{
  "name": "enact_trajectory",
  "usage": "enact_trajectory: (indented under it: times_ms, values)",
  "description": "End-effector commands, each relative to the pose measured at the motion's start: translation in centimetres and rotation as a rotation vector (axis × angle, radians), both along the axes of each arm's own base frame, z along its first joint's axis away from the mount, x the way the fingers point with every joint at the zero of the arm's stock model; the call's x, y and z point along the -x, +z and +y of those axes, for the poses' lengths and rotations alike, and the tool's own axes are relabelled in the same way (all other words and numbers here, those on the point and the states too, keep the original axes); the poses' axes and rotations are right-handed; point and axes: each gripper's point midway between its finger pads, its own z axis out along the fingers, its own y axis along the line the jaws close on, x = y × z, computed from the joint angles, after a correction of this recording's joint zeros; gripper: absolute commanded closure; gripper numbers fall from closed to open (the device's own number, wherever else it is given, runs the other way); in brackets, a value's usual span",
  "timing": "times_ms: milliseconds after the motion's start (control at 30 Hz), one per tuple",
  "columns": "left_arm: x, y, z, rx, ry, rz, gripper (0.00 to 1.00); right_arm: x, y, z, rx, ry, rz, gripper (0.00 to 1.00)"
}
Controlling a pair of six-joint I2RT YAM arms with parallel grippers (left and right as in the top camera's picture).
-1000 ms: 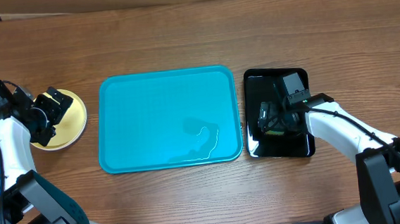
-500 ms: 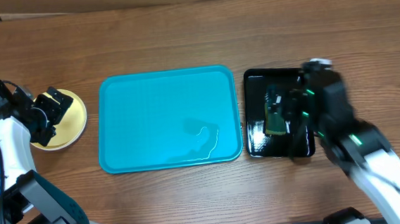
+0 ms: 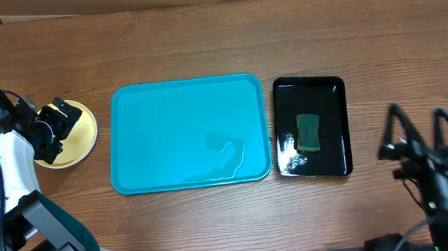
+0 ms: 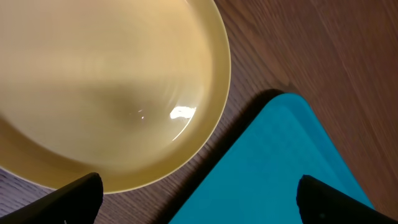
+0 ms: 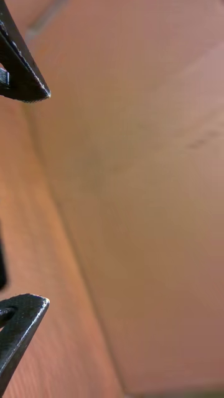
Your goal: Clean dirty plates on tray and stack at the side
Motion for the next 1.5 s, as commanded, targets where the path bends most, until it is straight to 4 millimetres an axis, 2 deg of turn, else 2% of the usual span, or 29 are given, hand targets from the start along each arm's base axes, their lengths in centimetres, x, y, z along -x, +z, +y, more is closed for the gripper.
enact_trajectory:
  times_ms: [0, 100, 233, 367, 567, 667, 867, 1100, 1200, 1300, 1333, 1467]
  values:
    - [-0.6, 0.4, 0.0, -0.005, -0.03, -0.018, 0.0, 0.1, -1.7, -0.9, 0.002, -0.042, -0.009, 0.0]
    - [-0.6, 0.4, 0.0, -0.005, -0.03, -0.018, 0.0, -0.3, -2.6, -1.0, -0.003, -0.047, -0.056, 0.0]
    - [-0.6, 0.4, 0.0, -0.005, -0.03, -0.018, 0.0, -1.0, -3.3, 0.1, -0.01, 0.012, -0.19, 0.0]
    - [-0.6, 0.4, 0.0, -0.005, -0.03, -0.018, 0.0, -0.6, -3.6, 0.3, -0.02, 0.025, -0.345, 0.0]
    - [-0.6, 0.4, 0.0, -0.005, -0.03, -0.018, 0.0, -0.3, -5.0, 0.3, 0.024, 0.011, -0.425, 0.0]
    - [-0.6, 0.4, 0.0, -0.005, -0.03, -0.018, 0.0, -0.6, -6.5, 0.3, 0.05, 0.006, -0.414, 0.0]
    - [-0.6, 0.4, 0.0, -0.005, -0.03, -0.018, 0.0, -2.3, -10.8, 0.0, 0.063, -0.008, -0.308, 0.0]
    - [-0.6, 0.4, 0.0, -0.005, -0.03, -0.018, 0.0, -3.9, -16.4, -0.2, 0.096, -0.016, -0.142, 0.0]
    - [-0.6, 0.4, 0.0, -0.005, -0.03, -0.018, 0.0, -4.1, -18.2, -0.3, 0.114, -0.024, -0.072, 0.0]
    - [-0.6, 0.4, 0.0, -0.005, -0.03, -0.018, 0.0, -4.3, -20.8, -0.4, 0.119, -0.023, 0.035, 0.0]
    - [-0.6, 0.4, 0.0, -0.005, -0.03, -0.018, 0.0, -4.3, -21.4, 0.0, 0.111, 0.001, 0.057, 0.0]
    - [-0.6, 0.4, 0.0, -0.005, -0.03, -0.018, 0.0, -4.2, -21.4, 0.5, 0.112, 0.034, 0.058, 0.0]
